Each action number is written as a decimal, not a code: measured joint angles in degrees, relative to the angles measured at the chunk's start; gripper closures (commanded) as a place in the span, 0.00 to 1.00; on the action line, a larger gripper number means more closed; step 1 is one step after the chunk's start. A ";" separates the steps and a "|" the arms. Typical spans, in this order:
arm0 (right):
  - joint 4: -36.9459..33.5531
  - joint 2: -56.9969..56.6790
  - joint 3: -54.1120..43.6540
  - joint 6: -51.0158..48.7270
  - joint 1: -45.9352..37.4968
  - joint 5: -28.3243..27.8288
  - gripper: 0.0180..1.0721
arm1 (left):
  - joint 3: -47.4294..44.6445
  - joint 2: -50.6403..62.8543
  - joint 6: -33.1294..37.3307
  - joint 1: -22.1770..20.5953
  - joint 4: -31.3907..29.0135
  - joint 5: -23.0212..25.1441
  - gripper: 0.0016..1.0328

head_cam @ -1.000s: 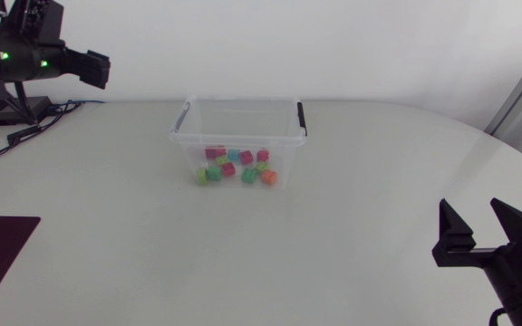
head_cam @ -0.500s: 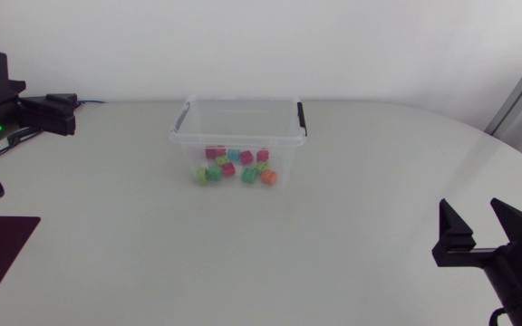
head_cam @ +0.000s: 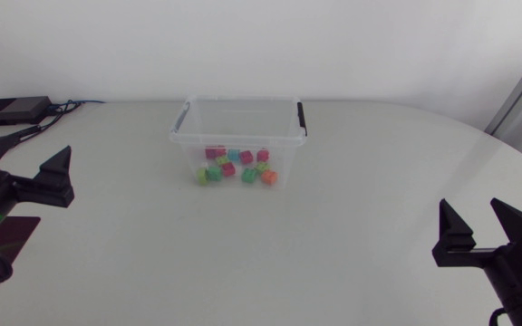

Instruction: Pick up the duplo bricks and place them in the container

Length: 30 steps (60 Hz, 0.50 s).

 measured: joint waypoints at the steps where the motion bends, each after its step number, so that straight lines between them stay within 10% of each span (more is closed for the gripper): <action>1: 0.00 0.00 0.00 0.00 0.00 0.00 0.05 | -0.57 -0.87 -0.17 0.00 0.02 -0.02 0.04; 30: 0.02 0.00 0.00 1.92 1.81 0.04 0.05 | -10.45 -18.01 -8.94 -2.16 -4.79 0.04 0.05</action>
